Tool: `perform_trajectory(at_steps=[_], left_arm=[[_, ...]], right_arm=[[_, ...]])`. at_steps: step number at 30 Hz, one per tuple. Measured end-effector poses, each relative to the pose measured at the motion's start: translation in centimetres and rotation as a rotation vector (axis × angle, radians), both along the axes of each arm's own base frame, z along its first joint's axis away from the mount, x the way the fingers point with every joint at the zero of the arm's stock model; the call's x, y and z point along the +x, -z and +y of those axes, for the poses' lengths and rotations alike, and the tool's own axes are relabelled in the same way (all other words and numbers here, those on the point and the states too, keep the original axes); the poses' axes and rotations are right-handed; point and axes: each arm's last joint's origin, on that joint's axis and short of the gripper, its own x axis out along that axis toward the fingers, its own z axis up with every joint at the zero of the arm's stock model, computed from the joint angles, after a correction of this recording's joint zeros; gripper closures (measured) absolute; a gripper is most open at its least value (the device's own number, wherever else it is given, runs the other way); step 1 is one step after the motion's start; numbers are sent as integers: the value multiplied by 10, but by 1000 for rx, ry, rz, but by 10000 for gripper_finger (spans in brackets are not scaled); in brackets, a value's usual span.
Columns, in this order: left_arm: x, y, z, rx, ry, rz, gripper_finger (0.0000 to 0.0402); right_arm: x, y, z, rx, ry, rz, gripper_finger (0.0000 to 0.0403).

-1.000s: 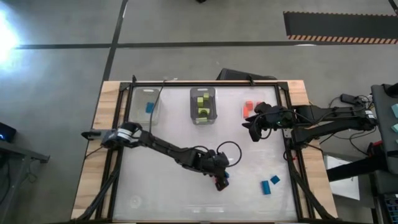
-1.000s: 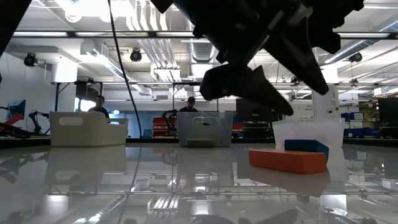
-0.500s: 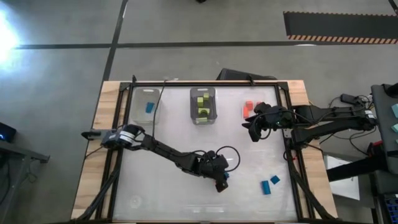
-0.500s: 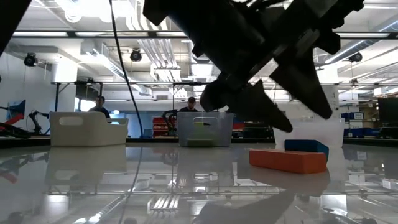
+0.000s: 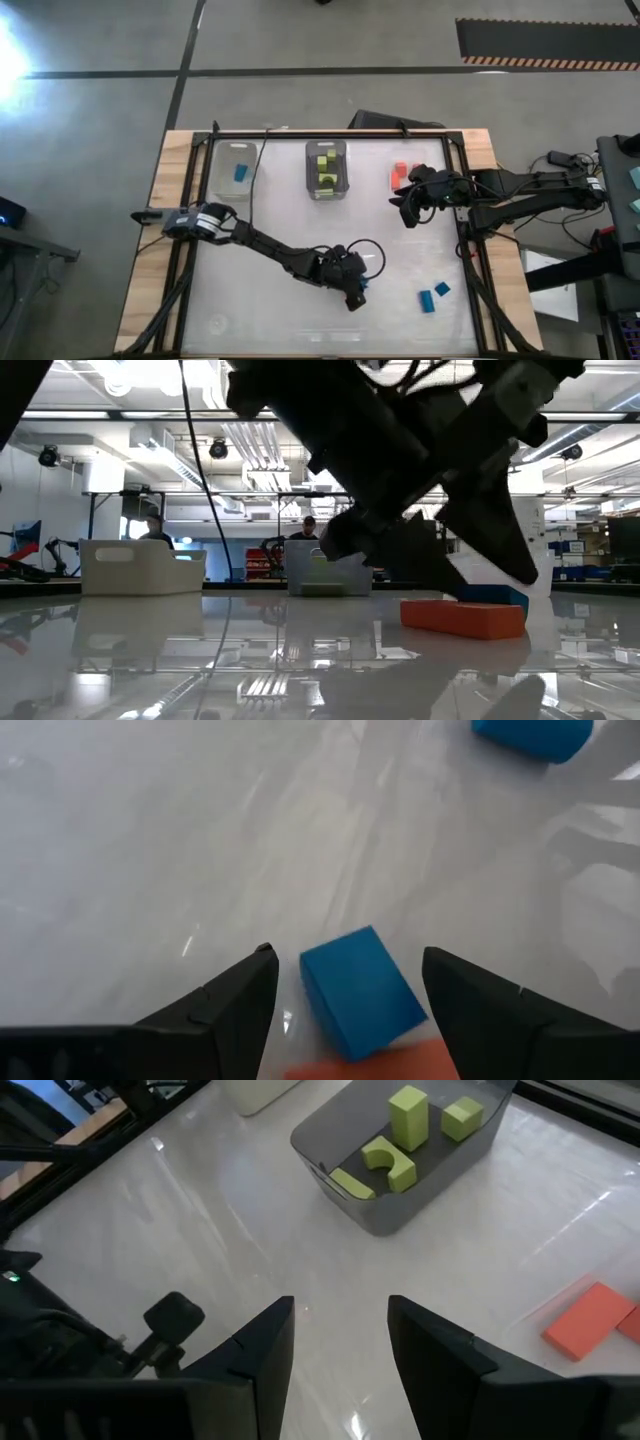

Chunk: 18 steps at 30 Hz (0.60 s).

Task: Sort & place blocks by color
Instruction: Put the blue block into the white bin

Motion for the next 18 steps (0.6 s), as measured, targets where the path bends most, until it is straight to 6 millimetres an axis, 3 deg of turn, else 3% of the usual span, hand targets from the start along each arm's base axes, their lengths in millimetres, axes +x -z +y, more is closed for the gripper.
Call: perform_trajectory(at_steps=[11, 18], left_arm=[[1, 11, 0, 9, -3, 24, 173], [1, 12, 4, -27, -52, 34, 231]], right_arm=[[0, 0, 0, 0, 0, 0, 250], [0, 0, 0, 0, 0, 0, 250]])
